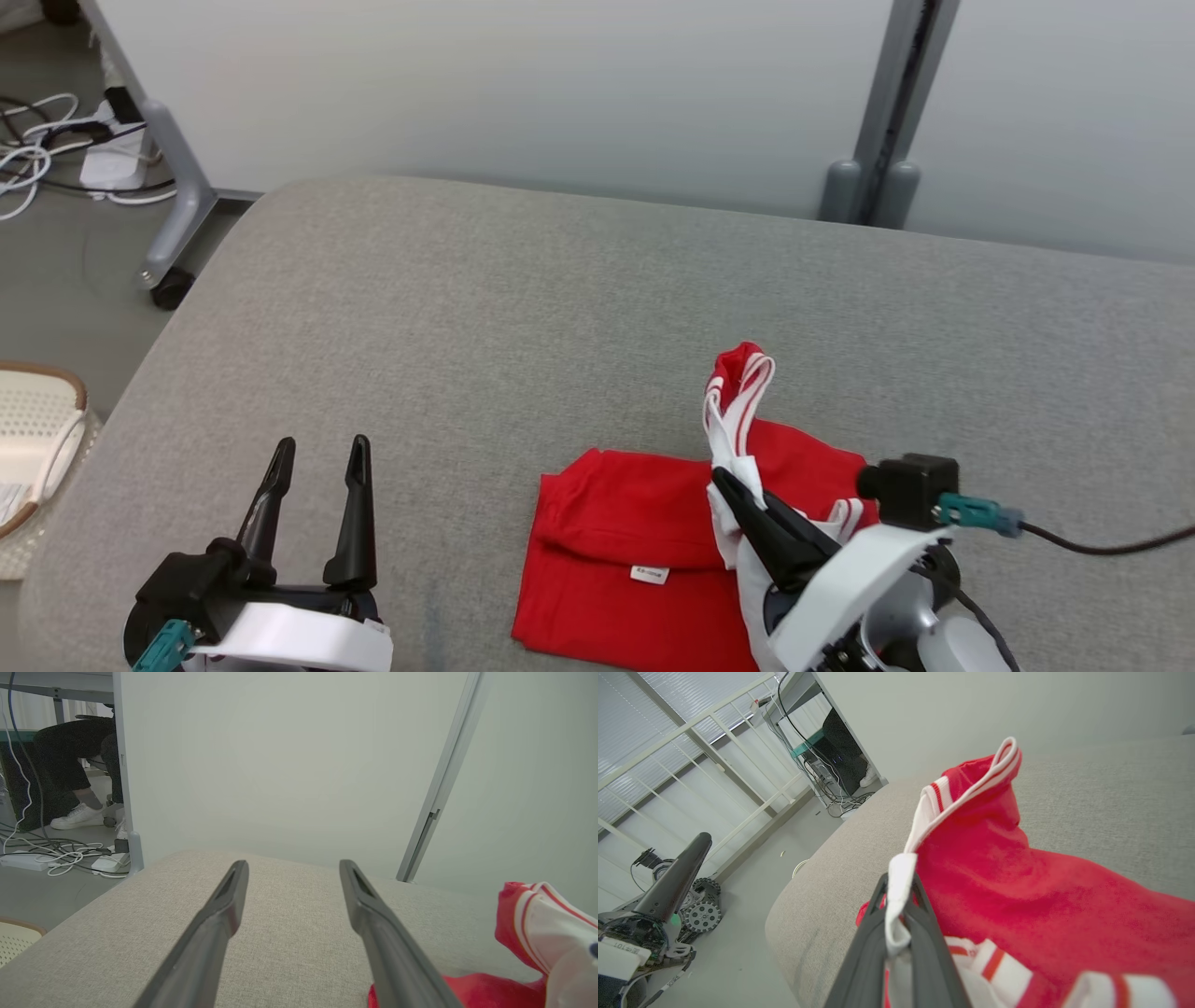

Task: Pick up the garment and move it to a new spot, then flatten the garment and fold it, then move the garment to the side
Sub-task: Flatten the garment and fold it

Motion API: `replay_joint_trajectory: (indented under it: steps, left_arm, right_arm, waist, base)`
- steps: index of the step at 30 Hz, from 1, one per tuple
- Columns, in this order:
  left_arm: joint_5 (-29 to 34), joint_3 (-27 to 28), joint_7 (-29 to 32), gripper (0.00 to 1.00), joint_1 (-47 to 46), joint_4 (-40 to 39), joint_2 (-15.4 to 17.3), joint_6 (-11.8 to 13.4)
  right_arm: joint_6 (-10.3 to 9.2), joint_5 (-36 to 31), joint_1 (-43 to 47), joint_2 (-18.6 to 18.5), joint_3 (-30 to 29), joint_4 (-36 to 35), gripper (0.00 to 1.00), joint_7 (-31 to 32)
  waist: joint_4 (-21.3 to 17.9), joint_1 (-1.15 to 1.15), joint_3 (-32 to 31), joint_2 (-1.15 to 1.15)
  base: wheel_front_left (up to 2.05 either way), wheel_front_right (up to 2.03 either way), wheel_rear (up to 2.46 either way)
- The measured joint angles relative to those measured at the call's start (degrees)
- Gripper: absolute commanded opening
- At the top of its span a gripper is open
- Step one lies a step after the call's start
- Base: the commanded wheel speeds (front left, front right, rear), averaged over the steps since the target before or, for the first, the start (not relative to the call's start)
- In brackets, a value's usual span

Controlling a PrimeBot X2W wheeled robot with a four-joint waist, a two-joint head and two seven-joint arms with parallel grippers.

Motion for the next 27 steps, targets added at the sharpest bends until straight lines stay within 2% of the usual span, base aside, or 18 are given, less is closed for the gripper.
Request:
replay_joint_trajectory:
  steps: [8, 14, 20, 21, 22, 23, 27]
  left_arm:
    - [-0.79, -1.19, 0.0, 1.0, -0.94, 0.51, -0.01, 0.03]
    - [-0.87, -1.22, 0.0, 1.0, -1.7, 0.83, 0.0, 0.04]
    - [-0.92, -1.18, 0.0, 1.0, -1.79, 1.02, -0.01, 0.12]
    - [-0.93, -1.11, 0.0, 1.0, -1.85, 1.12, -0.01, 0.11]
    - [-0.93, -1.03, 0.0, 1.0, -1.98, 1.27, -0.01, 0.1]
    - [-0.93, -0.89, 0.0, 1.0, -2.1, 1.42, 0.0, 0.08]
    - [-0.91, -0.41, 0.0, 1.0, -2.33, 1.85, 0.0, -0.13]
  right_arm:
    - [0.0, 0.92, -6.37, 1.07, 3.67, 9.38, 0.0, 0.24]
    - [0.0, 4.57, -9.52, 1.53, 8.27, 15.06, 0.0, -0.36]
    - [0.0, 8.77, -11.92, 1.57, 13.63, 18.34, 0.0, -2.97]
    - [0.0, 9.53, -12.31, 1.58, 14.62, 18.6, 0.13, -3.52]
    - [0.0, 10.14, -12.71, 1.63, 15.41, 18.83, 0.82, -4.11]
    - [0.0, 10.71, -13.16, 1.66, 16.12, 19.02, 1.0, -4.71]
    - [0.0, 11.71, -15.16, 1.67, 17.23, 18.47, 1.0, -8.04]
  waist:
    - [2.99, 0.0, 1.54, 0.0]
    - [5.31, 0.0, 2.49, 0.0]
    - [5.64, 0.0, 2.8, 0.0]
    - [5.53, 0.0, 2.85, 0.0]
    - [5.37, 0.0, 2.89, 0.0]
    - [5.14, 0.0, 2.92, 0.0]
    - [3.69, 0.0, 2.88, 0.0]
  base:
    - [0.0, 0.0, 0.0]
    - [0.0, 0.0, 0.0]
    - [0.0, 0.0, 0.0]
    - [0.0, 0.0, 0.0]
    - [0.0, 0.0, 0.0]
    - [0.0, 0.0, 0.0]
    - [0.0, 0.0, 0.0]
